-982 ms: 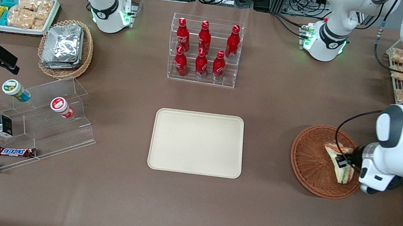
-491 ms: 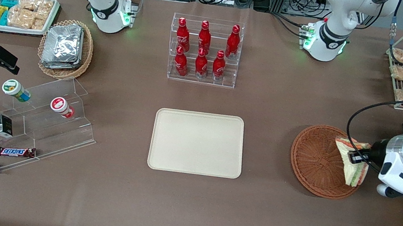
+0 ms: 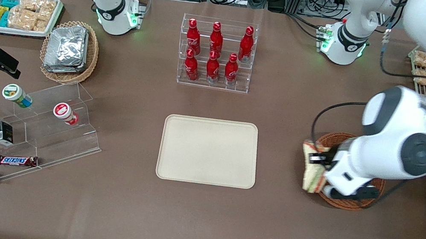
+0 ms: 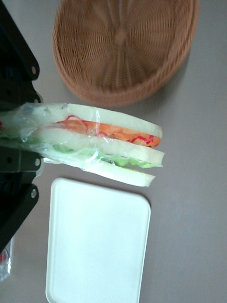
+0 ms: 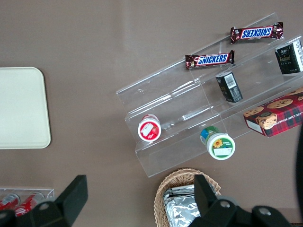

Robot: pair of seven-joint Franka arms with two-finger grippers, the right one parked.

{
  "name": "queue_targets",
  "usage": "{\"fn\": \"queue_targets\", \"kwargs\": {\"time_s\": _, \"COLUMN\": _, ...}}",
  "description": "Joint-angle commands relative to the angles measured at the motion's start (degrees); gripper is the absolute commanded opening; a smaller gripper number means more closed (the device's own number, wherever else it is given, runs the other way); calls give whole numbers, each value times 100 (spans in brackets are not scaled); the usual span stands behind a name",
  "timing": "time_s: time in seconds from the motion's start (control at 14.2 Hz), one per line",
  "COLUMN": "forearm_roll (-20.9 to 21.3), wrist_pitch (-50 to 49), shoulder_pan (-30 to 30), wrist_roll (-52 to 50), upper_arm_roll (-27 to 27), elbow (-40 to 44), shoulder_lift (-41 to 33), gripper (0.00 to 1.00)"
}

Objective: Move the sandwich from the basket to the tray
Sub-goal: 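Carry the sandwich over to the cream tray and lower it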

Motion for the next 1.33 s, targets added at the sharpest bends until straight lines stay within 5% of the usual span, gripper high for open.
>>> {"fn": "queue_targets", "kwargs": {"time_s": 0.0, "forearm_roll": 103, "wrist_pitch": 290, "shoulder_pan": -2, "wrist_roll": -513, "upper_arm_roll": -496, "elbow": 352, "shoulder_lift": 629, "gripper": 7}}
{"fn": "queue_targets", "kwargs": {"time_s": 0.63, "forearm_roll": 314, "wrist_pitch": 1949, "shoulder_pan": -1178, "wrist_roll": -1411, "upper_arm_roll": -551, "elbow": -190, "shoulder_lift": 1500, "gripper": 8}}
{"fn": "queue_targets", "kwargs": {"time_s": 0.91, "forearm_roll": 358, "wrist_pitch": 2585, "shoulder_pan": -1250, "wrist_roll": -1324, "upper_arm_roll": -551, "elbow": -816, "shoulder_lift": 1491, "gripper": 12}}
{"fn": "queue_targets", "kwargs": {"time_s": 1.26, "forearm_roll": 367, "wrist_pitch": 2559, "shoulder_pan": -1250, "wrist_roll": -1148, "upper_arm_roll": -550, "elbow": -904, "shoulder_lift": 1491, "gripper": 43}}
